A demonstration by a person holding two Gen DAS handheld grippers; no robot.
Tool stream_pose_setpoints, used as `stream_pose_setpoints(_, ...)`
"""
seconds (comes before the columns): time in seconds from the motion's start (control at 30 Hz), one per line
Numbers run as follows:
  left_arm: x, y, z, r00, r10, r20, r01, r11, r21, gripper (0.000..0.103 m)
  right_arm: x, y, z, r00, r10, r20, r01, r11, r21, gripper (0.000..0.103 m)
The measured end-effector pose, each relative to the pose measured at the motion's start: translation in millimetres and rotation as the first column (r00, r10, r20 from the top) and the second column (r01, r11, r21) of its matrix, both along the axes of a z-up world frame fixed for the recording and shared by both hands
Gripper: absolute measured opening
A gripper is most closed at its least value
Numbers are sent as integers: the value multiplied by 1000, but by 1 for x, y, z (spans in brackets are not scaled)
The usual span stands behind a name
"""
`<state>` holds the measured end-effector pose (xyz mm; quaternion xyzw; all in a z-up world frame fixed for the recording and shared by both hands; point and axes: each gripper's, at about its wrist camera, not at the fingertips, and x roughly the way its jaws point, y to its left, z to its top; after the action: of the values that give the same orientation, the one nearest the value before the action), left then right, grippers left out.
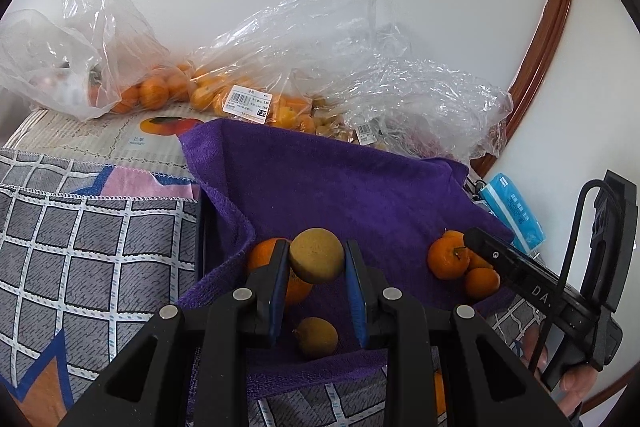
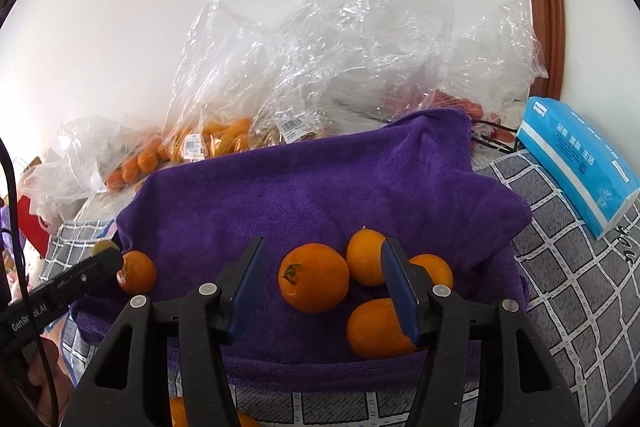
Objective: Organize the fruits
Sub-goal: 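Open the right tool to release the stemmed orange while the left tool releases the yellow-green fruit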
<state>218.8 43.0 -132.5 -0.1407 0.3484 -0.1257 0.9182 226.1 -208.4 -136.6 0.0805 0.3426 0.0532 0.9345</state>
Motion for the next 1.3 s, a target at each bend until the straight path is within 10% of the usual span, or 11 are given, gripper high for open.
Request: stream_pose_setpoints(1.3,-5,30,6,993,110,32,-105,986,-129,39,-13,9,8,997,-23,73,27,997,-65,68)
